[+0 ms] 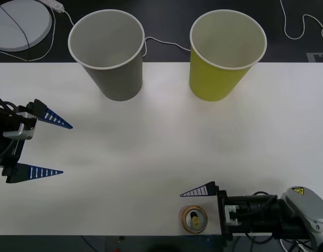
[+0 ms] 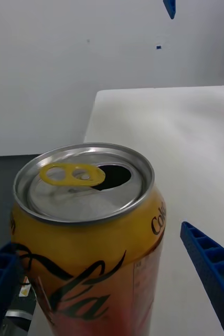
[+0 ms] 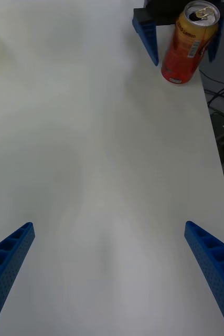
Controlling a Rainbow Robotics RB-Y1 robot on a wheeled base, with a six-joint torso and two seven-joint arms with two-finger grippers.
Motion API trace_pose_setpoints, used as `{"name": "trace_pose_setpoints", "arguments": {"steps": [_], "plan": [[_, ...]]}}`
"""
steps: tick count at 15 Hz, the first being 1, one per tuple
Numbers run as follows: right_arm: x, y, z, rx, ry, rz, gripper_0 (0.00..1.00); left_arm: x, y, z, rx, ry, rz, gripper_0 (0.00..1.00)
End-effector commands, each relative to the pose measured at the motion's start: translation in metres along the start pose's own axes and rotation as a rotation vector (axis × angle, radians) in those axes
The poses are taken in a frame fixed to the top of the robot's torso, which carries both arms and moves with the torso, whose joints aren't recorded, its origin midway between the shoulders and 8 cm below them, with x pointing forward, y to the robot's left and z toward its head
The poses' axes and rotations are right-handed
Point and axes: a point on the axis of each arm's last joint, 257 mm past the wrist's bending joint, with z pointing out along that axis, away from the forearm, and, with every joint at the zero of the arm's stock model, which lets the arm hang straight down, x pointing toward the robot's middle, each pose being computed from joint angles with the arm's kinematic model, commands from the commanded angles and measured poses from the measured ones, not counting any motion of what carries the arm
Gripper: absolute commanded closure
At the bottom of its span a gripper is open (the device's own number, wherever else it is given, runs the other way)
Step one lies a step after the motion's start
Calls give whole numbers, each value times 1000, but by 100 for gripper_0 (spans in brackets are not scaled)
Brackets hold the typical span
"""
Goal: Put the can into the green bin and the plastic bottle into the gray bin
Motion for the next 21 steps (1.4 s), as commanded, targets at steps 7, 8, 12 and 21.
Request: {"name": "trace_pose_setpoints", "arguments": {"steps": [7,8,12,21], "plan": [[0,0,0,0,-1,12,100,0,0,0,0,0,0,0],[-1,-1,1,0,-2,12,100,0,0,0,0,0,0,0],[-16,-11,-5,-41,27,11,100,0,0,0,0,0,0,0],[-69,-46,-48,7,199,114,100,0,0,0,0,0,0,0]]}}
